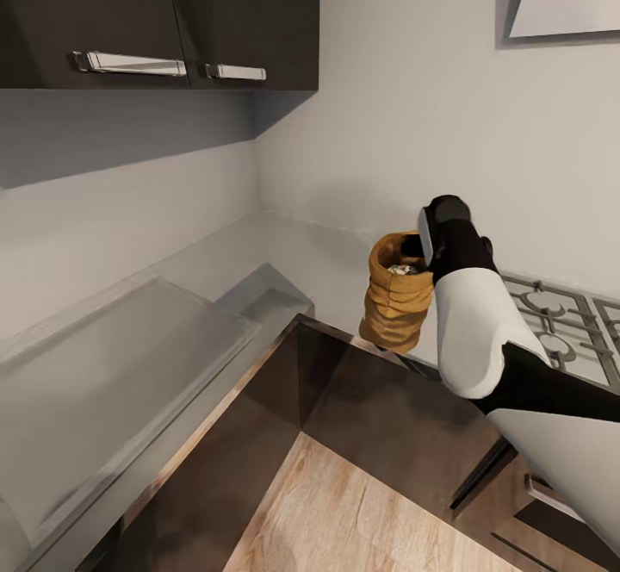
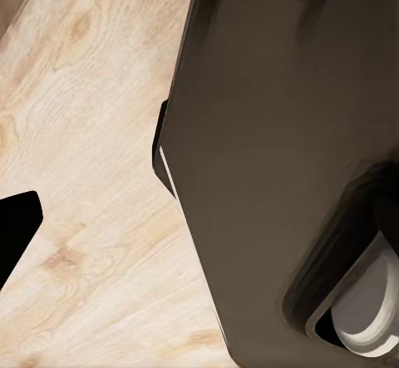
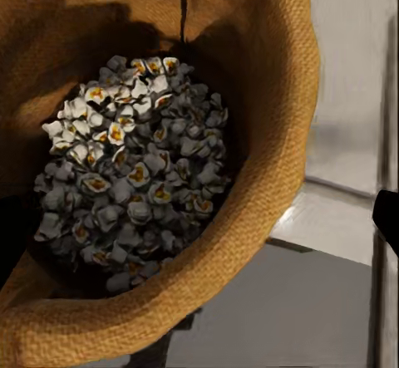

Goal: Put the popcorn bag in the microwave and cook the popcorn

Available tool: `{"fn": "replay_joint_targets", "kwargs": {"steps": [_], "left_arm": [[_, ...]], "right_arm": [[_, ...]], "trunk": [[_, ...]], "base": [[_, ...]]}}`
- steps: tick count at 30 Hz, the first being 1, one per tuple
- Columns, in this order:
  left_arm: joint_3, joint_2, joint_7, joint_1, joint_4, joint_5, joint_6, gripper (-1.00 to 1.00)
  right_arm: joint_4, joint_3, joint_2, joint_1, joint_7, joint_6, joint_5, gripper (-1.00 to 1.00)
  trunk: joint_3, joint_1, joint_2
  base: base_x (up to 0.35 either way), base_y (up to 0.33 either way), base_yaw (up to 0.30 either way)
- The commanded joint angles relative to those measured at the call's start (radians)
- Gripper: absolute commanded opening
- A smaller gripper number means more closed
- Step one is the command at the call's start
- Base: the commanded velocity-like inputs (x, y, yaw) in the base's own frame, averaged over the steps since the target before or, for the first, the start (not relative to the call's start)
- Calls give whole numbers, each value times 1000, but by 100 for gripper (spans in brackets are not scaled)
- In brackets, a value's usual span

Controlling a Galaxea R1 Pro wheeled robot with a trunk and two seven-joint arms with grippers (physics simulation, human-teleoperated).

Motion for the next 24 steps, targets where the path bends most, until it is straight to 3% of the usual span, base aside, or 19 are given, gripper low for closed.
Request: {"fn": "replay_joint_targets", "kwargs": {"steps": [1,2,4,5,12,19,24], "left_arm": [[-1,0,3,0,0,5,-3,100],[-1,0,3,0,0,5,-3,100],[-1,-1,3,0,0,5,-3,100],[-1,-1,3,0,0,5,-3,100],[-1,0,3,0,0,5,-3,100],[-1,-2,3,0,-2,8,-4,100],[-1,-2,3,0,-2,8,-5,100]], "right_arm": [[-3,-12,1,-1,-49,1,-11,100],[-4,-23,1,-1,-76,1,-11,100],[-3,-99,1,-1,-141,1,-13,100],[-2,-113,1,-1,-148,1,-13,100],[3,-144,1,-1,-154,1,-15,100],[5,-150,1,-1,-151,1,-19,100],[6,-149,1,-1,-152,1,-108,100]], "trunk": [[-1,0,-1],[-1,0,-1],[-1,0,-1],[-1,0,-1],[-1,0,-1],[-1,0,-1],[-1,0,-1]], "base": [[0,0,0],[0,0,0],[0,0,0],[0,0,0],[0,0,0],[0,0,0],[0,0,0]]}}
